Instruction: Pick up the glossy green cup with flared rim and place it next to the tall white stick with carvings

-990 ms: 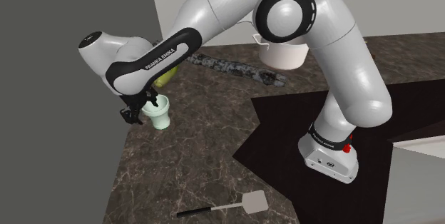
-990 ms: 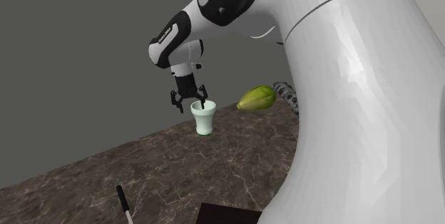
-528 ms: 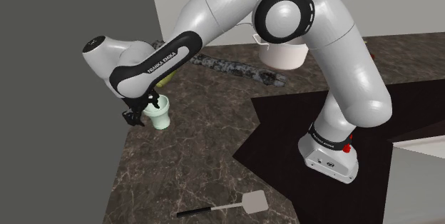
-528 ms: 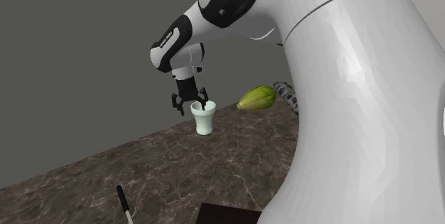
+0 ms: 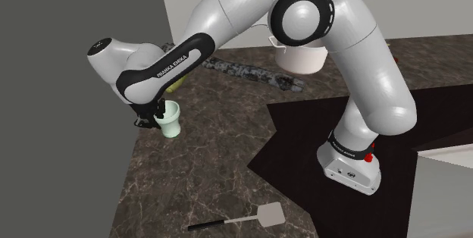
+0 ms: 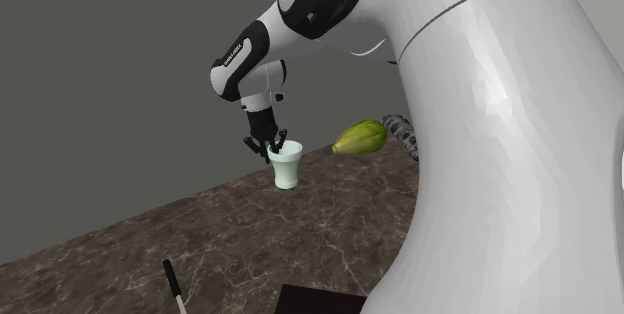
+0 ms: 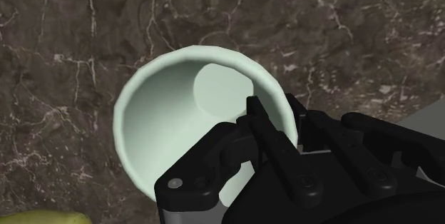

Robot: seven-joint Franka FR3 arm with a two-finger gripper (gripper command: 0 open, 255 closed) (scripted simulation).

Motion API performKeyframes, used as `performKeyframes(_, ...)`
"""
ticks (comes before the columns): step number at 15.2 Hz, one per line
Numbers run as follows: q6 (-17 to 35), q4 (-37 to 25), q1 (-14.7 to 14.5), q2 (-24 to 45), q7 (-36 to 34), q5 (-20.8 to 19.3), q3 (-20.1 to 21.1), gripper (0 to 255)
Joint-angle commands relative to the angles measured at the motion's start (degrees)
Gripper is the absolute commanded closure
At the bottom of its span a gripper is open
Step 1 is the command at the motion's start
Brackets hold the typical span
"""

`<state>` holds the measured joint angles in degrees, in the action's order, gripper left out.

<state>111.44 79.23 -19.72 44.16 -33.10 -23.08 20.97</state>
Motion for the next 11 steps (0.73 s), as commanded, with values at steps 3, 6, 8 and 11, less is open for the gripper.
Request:
performKeyframes(3, 0.0, 0.0, 0.0, 0.0, 0.0, 0.0, 0.0, 255)
performKeyframes(6, -1.0, -0.2, 0.1, -0.8, 0.2, 0.3, 0.2, 255)
performKeyframes(8, -2.0, -0.6, 0.2, -1.5, 0.5, 0.6, 0.4, 255)
performKeyframes(11, -3.6, -1.2, 0.2, -2.5, 0.9, 1.0, 0.6, 255)
